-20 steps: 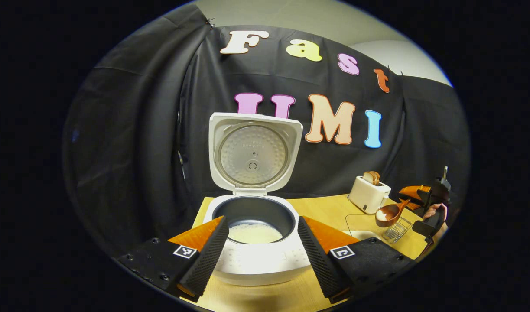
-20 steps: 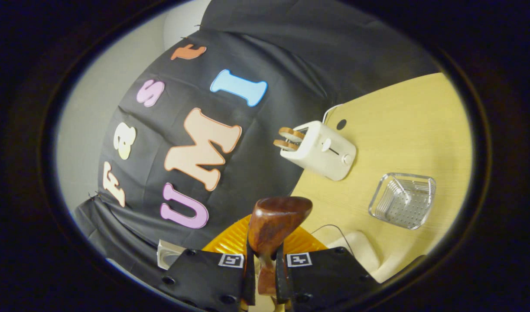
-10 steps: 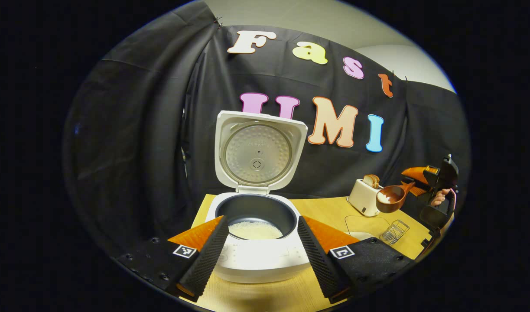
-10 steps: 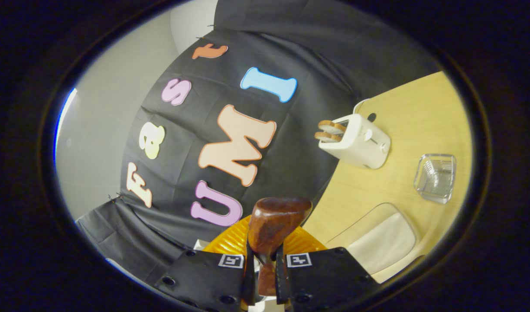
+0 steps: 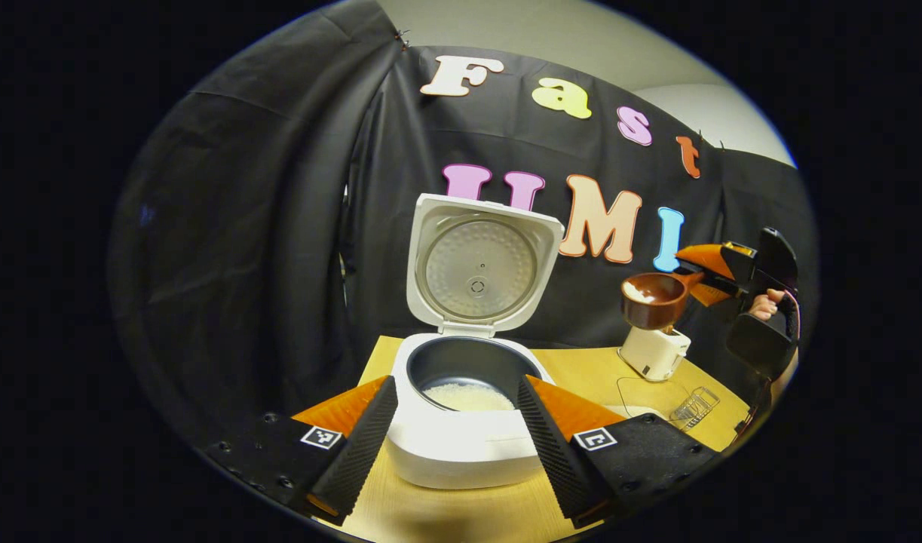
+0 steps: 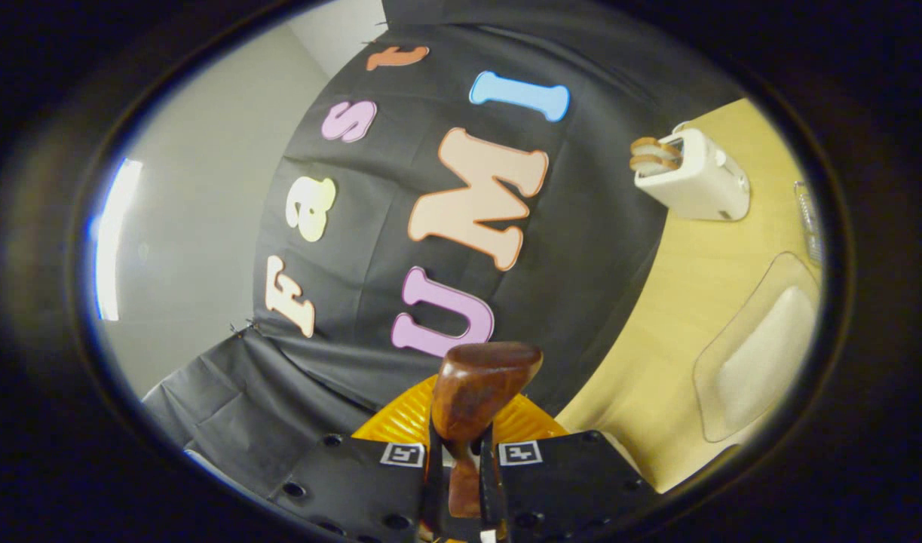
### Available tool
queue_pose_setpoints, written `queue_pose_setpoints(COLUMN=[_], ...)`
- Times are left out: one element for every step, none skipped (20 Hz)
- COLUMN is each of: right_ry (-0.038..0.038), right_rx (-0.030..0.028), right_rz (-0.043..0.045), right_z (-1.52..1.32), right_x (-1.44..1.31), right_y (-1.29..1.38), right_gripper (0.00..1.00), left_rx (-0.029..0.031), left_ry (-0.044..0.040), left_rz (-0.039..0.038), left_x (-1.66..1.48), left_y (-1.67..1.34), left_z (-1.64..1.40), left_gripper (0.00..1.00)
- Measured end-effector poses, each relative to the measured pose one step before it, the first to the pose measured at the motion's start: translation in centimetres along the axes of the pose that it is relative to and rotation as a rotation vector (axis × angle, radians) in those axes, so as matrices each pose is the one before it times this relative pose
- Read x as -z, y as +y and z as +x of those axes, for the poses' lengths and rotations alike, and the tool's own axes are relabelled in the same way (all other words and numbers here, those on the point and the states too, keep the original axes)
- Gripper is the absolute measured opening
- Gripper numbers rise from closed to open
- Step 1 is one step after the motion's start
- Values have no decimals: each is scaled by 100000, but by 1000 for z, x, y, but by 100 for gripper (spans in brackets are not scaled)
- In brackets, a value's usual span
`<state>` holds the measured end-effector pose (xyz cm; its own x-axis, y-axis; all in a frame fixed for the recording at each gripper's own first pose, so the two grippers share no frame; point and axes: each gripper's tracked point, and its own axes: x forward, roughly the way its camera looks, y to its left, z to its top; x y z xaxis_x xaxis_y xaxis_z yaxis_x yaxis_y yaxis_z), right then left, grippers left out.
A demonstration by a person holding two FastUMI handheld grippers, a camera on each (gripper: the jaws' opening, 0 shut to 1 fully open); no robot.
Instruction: Close the left gripper, press the button to open the rice cooker; take a wooden spoon from the chopstick holder with the right hand, scoop a spoonful of rice and pour it into the rice cooker, then put the wooden spoon back into the chopstick holder.
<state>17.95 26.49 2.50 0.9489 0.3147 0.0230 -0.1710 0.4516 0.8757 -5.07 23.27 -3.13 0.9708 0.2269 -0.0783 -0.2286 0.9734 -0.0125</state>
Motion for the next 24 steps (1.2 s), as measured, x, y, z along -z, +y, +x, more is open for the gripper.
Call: queue_pose_setpoints(right_ry=[1384,1291,1129,870,363,470,1040,952,885,579,-483,-535,-786,570,613,408,-188,-363,-914,-1433,-2115,-2413,-2987,-2315], right_rx=[10,-438,-160,80,-62,182,202,-135,368,83,642,610,5,-573,-1275,-1121,-1051,-1038,-1310,-1156,-1308,-1501,-1516,-1007], right_rz=[-2313,-3014,-3677,-4900,-5431,-5367,-4742,-4706,-4852,-5275,-6069,-7094,-7268,-8843,-7411,-5250,-5565,-6387,-7355,-8148,-8522,-8936,-10238,-7488], right_z=[879,738,797,867,974,843,1074,666,765,362,360,238,294,132,240,150,185,-11,5,-81,-13,-218,-127,-98], right_x=[1200,1288,1157,1258,955,956,1011,1068,1042,953,777,828,515,1068,1114,532,259,267,88,-59,-311,-408,-537,-402], right_y=[406,888,712,657,492,582,353,342,283,297,180,329,368,743,584,653,515,680,512,816,735,947,857,895], right_gripper=[21,20,20,22,22,23,23,23,22,23,23,19,19,19,20,20,23,23,23,23,23,23,23,22], left_rx=[-560,-607,-513,-493,-407,-533,-384,-349,-360,-434,-558,-759,-979,-656,-529,-382,-518,-457,-114,-130,-68,-37,-18,32], left_ry=[76,95,135,147,241,256,236,85,222,311,270,447,396,532,599,96,198,280,189,-62,-192,-274,-29,104], left_rz=[-188,-211,-154,-46,52,225,128,33,-83,-74,-27,17,-109,-281,-406,-124,140,394,508,503,318,71,-176,-182], left_x=[-47,79,-23,-34,42,32,59,70,38,171,110,200,151,159,186,33,121,97,-34,-106,-94,25,-69,125], left_y=[382,515,302,370,247,294,224,301,234,296,320,346,526,265,282,268,249,248,126,113,72,30,23,-87], left_z=[-109,-195,-205,-21,31,82,-14,-75,-20,-74,44,123,-61,21,-72,-79,6,-55,-21,7,-100,14,31,-28], left_gripper=[95,95,95,95,95,95,95,95,95,95,95,95,95,95,95,95,96,95,96,96,95,95,95,95])
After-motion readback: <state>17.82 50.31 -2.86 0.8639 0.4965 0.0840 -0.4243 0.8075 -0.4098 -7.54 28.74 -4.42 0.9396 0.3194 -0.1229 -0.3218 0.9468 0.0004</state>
